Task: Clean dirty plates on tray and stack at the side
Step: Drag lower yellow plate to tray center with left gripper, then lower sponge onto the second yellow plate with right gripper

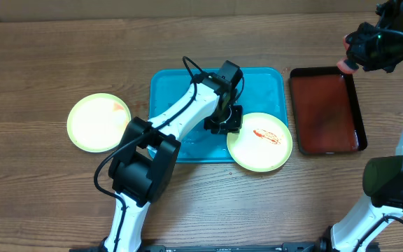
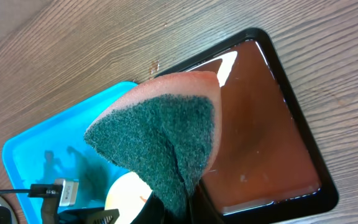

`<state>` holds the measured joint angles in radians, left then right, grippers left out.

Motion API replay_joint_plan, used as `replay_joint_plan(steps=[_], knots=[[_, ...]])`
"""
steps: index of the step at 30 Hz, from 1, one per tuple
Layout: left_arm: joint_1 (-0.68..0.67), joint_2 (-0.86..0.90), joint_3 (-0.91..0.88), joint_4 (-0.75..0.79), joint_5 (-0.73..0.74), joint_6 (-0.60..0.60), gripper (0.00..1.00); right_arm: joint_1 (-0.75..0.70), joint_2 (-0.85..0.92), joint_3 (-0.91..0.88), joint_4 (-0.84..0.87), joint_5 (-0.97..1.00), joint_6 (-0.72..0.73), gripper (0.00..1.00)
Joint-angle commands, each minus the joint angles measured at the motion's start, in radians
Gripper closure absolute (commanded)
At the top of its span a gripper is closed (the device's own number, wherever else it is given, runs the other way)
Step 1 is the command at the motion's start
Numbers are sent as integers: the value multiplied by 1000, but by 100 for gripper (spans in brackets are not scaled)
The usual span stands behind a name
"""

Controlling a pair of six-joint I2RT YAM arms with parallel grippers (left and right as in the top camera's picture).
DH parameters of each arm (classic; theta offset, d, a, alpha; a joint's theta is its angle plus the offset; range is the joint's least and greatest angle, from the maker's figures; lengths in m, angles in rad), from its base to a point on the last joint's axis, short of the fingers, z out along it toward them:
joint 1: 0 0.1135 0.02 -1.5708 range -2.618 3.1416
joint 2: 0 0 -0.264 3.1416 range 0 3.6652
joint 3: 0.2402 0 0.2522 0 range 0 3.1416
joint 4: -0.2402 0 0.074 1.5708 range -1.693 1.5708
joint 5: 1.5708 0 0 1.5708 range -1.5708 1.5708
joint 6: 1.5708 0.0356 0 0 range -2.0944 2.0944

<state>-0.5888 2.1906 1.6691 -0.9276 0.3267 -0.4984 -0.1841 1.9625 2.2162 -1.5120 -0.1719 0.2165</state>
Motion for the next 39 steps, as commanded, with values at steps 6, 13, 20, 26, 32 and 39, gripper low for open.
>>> replay_joint_plan(steps=[6, 13, 20, 26, 32, 39], knots=[[-11, 13, 1, 17, 7, 12, 96, -8, -41, 9, -2, 15, -13, 96], [72, 4, 56, -41, 3, 58, 96, -1, -38, 8, -13, 14, -13, 96], [229, 1, 95, -142, -49, 100, 96, 39, -36, 8, -10, 14, -10, 96], [328, 1, 93, -154, -48, 117, 96, 151, -5, 8, 19, 14, 21, 96], [341, 1, 69, -161, -45, 128, 96, 296, 81, 6, 50, 10, 46, 96], [338, 1, 38, -155, -45, 127, 96, 452, 213, 0, 75, 14, 49, 96]])
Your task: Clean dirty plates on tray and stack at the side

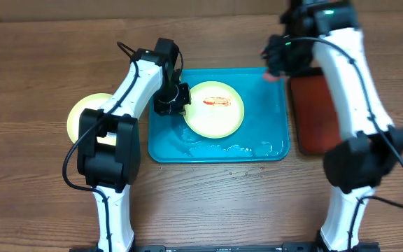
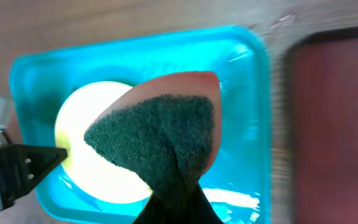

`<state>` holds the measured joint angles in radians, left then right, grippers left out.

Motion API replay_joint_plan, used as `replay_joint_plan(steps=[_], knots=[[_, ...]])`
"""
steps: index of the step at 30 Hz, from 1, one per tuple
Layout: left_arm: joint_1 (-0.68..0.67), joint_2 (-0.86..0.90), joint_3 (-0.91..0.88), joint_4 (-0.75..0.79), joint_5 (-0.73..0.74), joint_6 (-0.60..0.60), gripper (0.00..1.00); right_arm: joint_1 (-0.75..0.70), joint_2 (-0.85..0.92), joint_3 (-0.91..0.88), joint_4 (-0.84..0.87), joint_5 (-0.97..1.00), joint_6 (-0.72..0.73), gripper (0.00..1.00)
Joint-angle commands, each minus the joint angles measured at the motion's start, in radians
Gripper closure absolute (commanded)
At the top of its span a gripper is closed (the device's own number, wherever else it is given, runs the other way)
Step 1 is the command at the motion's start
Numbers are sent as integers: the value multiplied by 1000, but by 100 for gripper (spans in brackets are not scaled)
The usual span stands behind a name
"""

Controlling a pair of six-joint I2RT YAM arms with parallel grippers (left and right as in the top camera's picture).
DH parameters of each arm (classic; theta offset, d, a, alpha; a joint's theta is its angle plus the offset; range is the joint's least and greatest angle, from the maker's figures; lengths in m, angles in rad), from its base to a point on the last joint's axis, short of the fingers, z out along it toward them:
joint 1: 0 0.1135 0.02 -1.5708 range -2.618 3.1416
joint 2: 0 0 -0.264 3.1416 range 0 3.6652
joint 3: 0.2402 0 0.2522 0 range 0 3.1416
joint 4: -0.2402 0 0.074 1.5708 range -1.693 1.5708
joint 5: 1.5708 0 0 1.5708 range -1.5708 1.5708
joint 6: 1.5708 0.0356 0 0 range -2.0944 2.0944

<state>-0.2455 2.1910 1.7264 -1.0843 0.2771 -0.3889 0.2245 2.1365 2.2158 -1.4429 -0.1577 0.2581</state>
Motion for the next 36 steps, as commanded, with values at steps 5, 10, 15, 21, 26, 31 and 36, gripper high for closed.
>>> replay_joint_plan(steps=[5, 10, 15, 21, 26, 31, 36], knots=[[-3, 1, -24, 16, 5, 14, 96, 116, 142, -6, 31, 0, 24, 96], [-3, 1, -24, 15, 9, 7, 96, 154, 217, -25, 69, 0, 31, 96], [-3, 1, -32, 9, 12, 7, 96, 160, 263, -64, 106, -1, 57, 96], [-3, 1, -87, 26, 13, 7, 96, 161, 293, -117, 166, -36, 57, 96], [-4, 1, -127, 46, 31, 7, 96, 161, 345, -123, 186, -46, 59, 96], [-6, 1, -139, 45, 42, 8, 96, 161, 389, -123, 230, -152, 84, 96], [-6, 1, -139, 52, 64, 8, 96, 187, 402, -123, 289, -267, 96, 96]])
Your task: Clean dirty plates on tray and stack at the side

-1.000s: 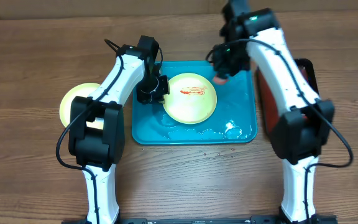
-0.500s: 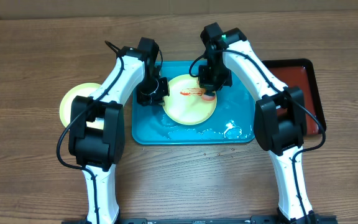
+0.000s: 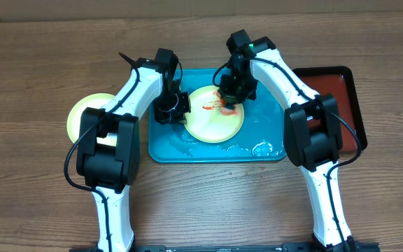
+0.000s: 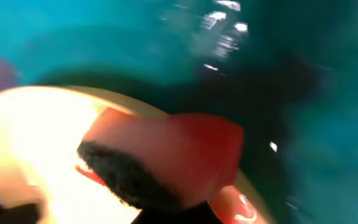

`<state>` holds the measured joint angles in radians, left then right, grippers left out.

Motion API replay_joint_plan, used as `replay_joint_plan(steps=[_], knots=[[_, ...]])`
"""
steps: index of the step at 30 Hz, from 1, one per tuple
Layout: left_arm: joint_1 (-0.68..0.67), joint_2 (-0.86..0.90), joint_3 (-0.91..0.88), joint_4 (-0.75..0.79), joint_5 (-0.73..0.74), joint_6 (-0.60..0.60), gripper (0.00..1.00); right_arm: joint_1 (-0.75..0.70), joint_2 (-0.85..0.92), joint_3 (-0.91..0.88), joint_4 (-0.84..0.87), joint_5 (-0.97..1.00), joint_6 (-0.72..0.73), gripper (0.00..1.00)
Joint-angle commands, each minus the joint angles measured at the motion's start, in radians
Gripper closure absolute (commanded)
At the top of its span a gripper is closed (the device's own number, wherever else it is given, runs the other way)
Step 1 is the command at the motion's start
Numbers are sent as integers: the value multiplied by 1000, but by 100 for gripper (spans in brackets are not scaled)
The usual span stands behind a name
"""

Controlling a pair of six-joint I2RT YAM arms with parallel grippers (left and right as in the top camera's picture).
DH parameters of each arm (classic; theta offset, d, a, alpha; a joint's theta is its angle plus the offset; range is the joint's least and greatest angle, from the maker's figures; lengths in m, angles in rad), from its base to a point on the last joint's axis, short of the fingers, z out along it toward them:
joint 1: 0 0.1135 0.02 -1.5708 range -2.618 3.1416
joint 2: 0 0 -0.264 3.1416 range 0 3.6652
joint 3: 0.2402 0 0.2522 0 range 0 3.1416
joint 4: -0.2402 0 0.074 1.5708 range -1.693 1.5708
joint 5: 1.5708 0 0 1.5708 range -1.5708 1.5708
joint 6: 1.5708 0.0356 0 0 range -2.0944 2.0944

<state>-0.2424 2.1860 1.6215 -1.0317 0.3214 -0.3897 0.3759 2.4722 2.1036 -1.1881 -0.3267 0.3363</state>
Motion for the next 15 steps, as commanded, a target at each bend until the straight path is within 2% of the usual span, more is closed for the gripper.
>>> replay_joint_plan(steps=[1, 10, 15], knots=[[-9, 6, -34, 0, 20, 9, 96, 43, 66, -11, 40, -99, 26, 96], [-9, 6, -34, 0, 20, 8, 96, 164, 66, -11, 54, -101, 31, 96], [-9, 6, -34, 0, 20, 9, 96, 179, 66, -11, 31, -84, 31, 96]])
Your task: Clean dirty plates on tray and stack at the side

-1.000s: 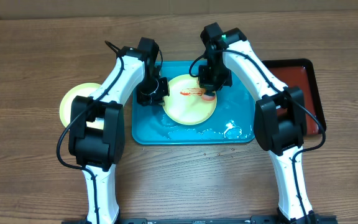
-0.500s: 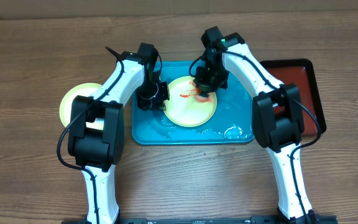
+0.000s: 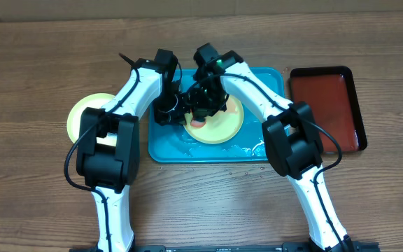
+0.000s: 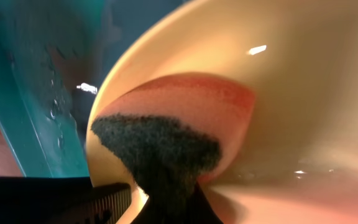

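Note:
A yellow-green plate (image 3: pixel 224 120) lies in the blue tray (image 3: pixel 268 84). My left gripper (image 3: pixel 169 110) is at the plate's left rim, shut on it. My right gripper (image 3: pixel 206 105) is over the plate's left half, shut on a pink sponge (image 4: pixel 179 109) with a dark green scouring face. In the right wrist view the sponge presses on the plate (image 4: pixel 303 81) near its rim, with my right gripper (image 4: pixel 171 202) behind it. The red stain is hidden under the gripper. A second yellow-green plate (image 3: pixel 82 119) lies on the table to the left, partly covered by my left arm.
A dark red tray (image 3: pixel 326 105) sits to the right of the blue tray. Water pools on the blue tray's front part (image 3: pixel 250 148). Both arms cross over the blue tray's back left area.
My right gripper with the sponge has moved left across the plate, from its back middle to its left part close to the left gripper. The red stain no longer shows. The left gripper has stayed put.
First the stained plate lay over the blue tray's front right corner at my left gripper, and my right gripper held the sponge by the red tray. Then the plate was inside the tray and the sponge came over. Then the sponge touched the stain, and now rubs further left.

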`<state>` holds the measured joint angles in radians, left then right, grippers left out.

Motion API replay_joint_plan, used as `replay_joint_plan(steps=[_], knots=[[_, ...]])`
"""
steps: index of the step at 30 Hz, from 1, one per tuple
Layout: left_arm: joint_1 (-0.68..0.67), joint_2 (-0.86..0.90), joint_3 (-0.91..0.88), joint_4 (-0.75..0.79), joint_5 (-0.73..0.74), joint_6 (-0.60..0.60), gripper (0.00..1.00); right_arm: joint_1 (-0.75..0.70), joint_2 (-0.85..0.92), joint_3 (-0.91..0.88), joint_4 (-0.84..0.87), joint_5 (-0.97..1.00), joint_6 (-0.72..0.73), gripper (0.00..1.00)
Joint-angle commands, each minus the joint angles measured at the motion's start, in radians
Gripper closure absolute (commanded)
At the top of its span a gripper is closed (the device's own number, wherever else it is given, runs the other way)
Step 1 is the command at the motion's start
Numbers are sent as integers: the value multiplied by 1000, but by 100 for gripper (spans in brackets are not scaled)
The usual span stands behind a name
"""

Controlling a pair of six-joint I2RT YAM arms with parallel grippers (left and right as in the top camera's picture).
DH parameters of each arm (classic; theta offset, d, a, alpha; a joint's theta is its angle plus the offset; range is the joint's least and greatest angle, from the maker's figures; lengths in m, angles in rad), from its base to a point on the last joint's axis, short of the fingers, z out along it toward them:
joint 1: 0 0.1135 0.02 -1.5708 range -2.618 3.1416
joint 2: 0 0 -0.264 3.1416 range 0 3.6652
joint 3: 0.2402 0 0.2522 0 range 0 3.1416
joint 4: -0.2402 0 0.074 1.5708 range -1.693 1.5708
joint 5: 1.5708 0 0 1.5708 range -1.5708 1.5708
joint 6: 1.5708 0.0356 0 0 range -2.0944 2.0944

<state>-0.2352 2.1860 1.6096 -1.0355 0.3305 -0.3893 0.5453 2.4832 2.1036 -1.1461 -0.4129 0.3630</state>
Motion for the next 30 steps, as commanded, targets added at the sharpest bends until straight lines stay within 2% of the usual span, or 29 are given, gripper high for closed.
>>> replay_joint_plan(steps=[1, 10, 16, 24, 30], knots=[[-16, 6, -22, 3, 11, 8, 96, 2, 55, -10, -22, 23, 5, 96], [-16, 6, -22, 5, 11, 8, 96, -143, 18, 14, -173, 330, 3, 96], [-15, 6, -22, 8, 11, 8, 96, -175, -25, 23, -205, 508, 4, 96], [-2, 6, -22, 19, 28, 9, 96, -127, -19, -19, -202, 484, 0, 96], [33, 6, -22, 45, 208, 74, 96, -40, -3, -56, -205, 334, -23, 96]])
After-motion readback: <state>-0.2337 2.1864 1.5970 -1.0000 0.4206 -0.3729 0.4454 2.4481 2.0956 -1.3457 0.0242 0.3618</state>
